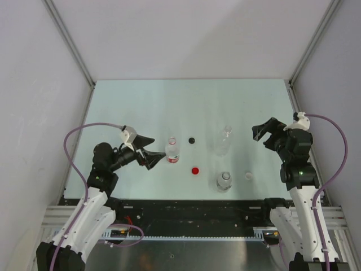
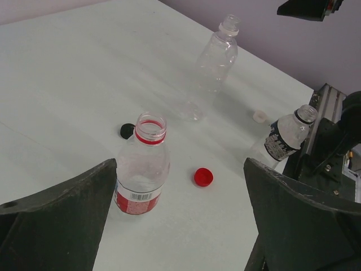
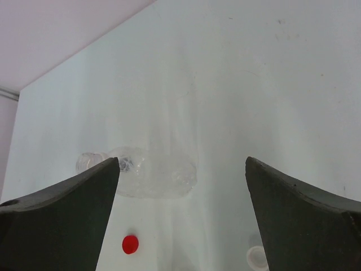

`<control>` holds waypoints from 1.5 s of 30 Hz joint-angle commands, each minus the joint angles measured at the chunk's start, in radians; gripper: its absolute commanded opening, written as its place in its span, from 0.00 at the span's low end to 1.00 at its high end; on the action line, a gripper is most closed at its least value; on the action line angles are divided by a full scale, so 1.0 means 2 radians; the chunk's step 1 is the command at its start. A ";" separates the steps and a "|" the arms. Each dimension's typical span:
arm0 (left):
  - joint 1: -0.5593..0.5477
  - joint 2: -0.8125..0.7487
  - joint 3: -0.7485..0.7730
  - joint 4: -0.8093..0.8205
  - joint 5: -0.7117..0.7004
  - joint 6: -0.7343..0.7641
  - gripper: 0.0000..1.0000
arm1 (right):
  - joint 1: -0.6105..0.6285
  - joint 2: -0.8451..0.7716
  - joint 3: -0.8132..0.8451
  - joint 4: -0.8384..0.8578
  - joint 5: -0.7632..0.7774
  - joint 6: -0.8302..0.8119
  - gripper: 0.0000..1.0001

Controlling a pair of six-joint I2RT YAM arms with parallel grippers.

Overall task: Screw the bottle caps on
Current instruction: Pick up the bottle cap from the center of the board.

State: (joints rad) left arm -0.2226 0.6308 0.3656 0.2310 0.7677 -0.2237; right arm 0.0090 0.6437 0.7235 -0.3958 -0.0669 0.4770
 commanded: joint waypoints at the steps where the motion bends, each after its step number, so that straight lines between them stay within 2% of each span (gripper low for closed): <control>1: -0.004 -0.006 -0.006 0.021 0.010 0.011 1.00 | 0.000 -0.004 0.006 0.021 -0.026 0.004 0.99; 5: -0.005 0.005 -0.009 0.021 -0.024 -0.001 1.00 | -0.001 -0.007 0.010 0.023 -0.049 0.005 0.99; 11: -0.006 0.029 -0.001 0.019 -0.047 -0.021 0.99 | -0.001 0.027 0.066 -0.003 -0.144 -0.018 1.00; 13: -0.006 0.020 0.001 0.017 -0.084 -0.040 1.00 | 0.013 0.041 0.092 -0.008 -0.176 -0.023 0.99; 14: -0.006 0.015 0.002 0.015 -0.106 -0.052 1.00 | 0.034 0.048 0.105 -0.009 -0.174 -0.026 0.99; 16: -0.005 0.009 0.006 0.010 -0.134 -0.077 0.99 | 0.108 0.067 0.130 -0.017 -0.120 -0.039 0.99; 19: -0.005 0.005 0.013 -0.001 -0.153 -0.114 0.99 | 0.274 0.118 0.182 -0.055 0.054 -0.081 0.99; 21: -0.005 0.003 0.017 -0.027 -0.176 -0.144 0.99 | 0.370 0.150 0.207 -0.066 0.137 -0.101 0.99; 23: -0.008 0.002 0.015 -0.059 -0.202 -0.171 0.99 | 0.432 0.178 0.219 -0.064 0.173 -0.106 0.99; 25: -0.009 0.000 0.010 -0.082 -0.234 -0.205 0.99 | 0.465 0.208 0.222 -0.064 0.179 -0.099 0.99; 29: -0.009 -0.001 0.006 -0.109 -0.256 -0.247 0.99 | 0.482 0.274 0.223 -0.091 0.176 -0.082 0.97; 37: -0.009 -0.023 -0.027 -0.111 -0.221 -0.261 1.00 | 0.482 0.391 0.216 -0.103 0.095 -0.075 0.79; 41: -0.009 -0.038 -0.046 -0.112 -0.202 -0.272 1.00 | 0.466 0.444 0.211 -0.093 0.086 -0.060 0.69; 45: -0.010 -0.053 -0.059 -0.112 -0.187 -0.279 0.99 | 0.441 0.464 0.194 -0.071 0.069 -0.058 0.67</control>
State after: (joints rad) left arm -0.2337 0.5571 0.2661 -0.0036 0.3374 -0.7456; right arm 0.9360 1.5543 1.1313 -0.5808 0.1131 0.3416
